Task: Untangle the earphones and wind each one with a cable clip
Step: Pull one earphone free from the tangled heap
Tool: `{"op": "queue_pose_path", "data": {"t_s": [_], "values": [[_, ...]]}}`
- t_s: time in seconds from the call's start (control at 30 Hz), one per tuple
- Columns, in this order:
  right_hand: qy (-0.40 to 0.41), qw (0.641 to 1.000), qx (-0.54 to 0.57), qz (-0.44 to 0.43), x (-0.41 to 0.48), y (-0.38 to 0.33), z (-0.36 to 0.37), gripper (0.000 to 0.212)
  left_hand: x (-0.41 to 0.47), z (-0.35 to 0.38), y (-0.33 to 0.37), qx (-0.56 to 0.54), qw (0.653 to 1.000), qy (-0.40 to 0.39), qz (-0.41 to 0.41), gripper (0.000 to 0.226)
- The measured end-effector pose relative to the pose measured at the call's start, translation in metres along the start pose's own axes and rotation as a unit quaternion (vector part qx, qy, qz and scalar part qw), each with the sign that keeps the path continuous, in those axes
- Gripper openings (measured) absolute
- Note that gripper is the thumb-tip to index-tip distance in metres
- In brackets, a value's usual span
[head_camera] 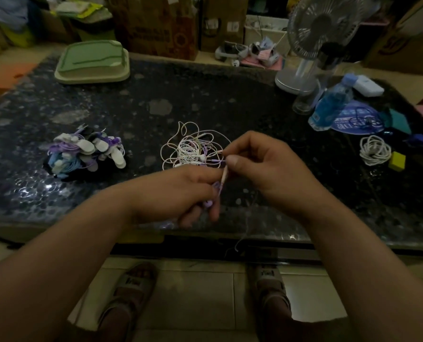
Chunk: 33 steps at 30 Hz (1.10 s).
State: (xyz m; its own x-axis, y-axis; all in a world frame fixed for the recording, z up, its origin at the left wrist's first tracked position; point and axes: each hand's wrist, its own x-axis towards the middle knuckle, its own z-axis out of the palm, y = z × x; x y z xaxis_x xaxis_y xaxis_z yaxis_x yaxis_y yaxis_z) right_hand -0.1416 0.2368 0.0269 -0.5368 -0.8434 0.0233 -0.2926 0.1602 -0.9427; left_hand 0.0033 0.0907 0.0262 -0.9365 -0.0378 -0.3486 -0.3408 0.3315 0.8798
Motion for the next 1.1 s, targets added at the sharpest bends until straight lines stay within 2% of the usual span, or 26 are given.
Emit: {"op": "queue_pose_path", "data": {"t_s": [0.1, 0.17, 0.27, 0.37, 0.43, 0.5, 0.6, 0.7, 0.83, 0.9, 1.0, 1.1], "values": [[-0.013, 0.985, 0.171, 0.028, -0.001, -0.006, -0.008, 0.008, -0.003, -0.001, 0.005, -0.128, 0.99, -0.028, 0.043, 0.028], [-0.011, 0.961, 0.268, 0.071, 0.001, -0.006, -0.006, 0.01, -0.001, 0.0, 0.006, -0.213, 0.975, -0.035, 0.052, 0.041], [-0.006, 0.934, 0.336, 0.119, 0.004, 0.002, 0.002, 0.013, 0.002, 0.003, 0.008, -0.255, 0.964, -0.023, 0.073, 0.051], [-0.015, 0.892, 0.421, 0.165, 0.008, 0.012, 0.01, 0.026, 0.003, 0.007, 0.009, -0.284, 0.954, 0.008, 0.09, 0.046], [-0.014, 0.887, 0.425, 0.182, 0.009, 0.018, 0.014, 0.027, 0.005, 0.008, 0.01, -0.322, 0.941, 0.04, 0.095, 0.045], [-0.024, 0.913, 0.356, 0.196, 0.006, 0.021, 0.019, 0.025, 0.009, 0.004, 0.009, -0.36, 0.923, 0.085, 0.102, 0.043], [-0.03, 0.975, 0.14, 0.172, -0.003, 0.021, 0.031, 0.026, 0.018, -0.002, 0.002, -0.34, 0.922, 0.163, 0.093, 0.045], [-0.034, 0.991, 0.039, 0.126, -0.006, 0.019, 0.038, 0.024, 0.023, -0.004, -0.006, -0.211, 0.946, 0.237, 0.069, 0.044], [-0.036, 0.988, -0.124, 0.083, -0.008, 0.016, 0.029, 0.027, 0.02, -0.009, -0.012, -0.035, 0.96, 0.274, 0.052, 0.049], [-0.029, 0.983, -0.171, 0.052, -0.009, 0.013, 0.025, 0.023, 0.016, -0.008, -0.014, 0.047, 0.964, 0.259, 0.032, 0.049], [0.017, 0.981, -0.193, 0.021, -0.006, 0.009, 0.015, 0.012, 0.008, -0.003, -0.013, 0.128, 0.98, 0.15, 0.009, 0.033], [0.003, 0.989, -0.147, 0.011, -0.005, 0.006, -0.002, 0.012, 0.001, 0.0, -0.005, 0.082, 0.996, 0.018, 0.004, 0.021]]}}
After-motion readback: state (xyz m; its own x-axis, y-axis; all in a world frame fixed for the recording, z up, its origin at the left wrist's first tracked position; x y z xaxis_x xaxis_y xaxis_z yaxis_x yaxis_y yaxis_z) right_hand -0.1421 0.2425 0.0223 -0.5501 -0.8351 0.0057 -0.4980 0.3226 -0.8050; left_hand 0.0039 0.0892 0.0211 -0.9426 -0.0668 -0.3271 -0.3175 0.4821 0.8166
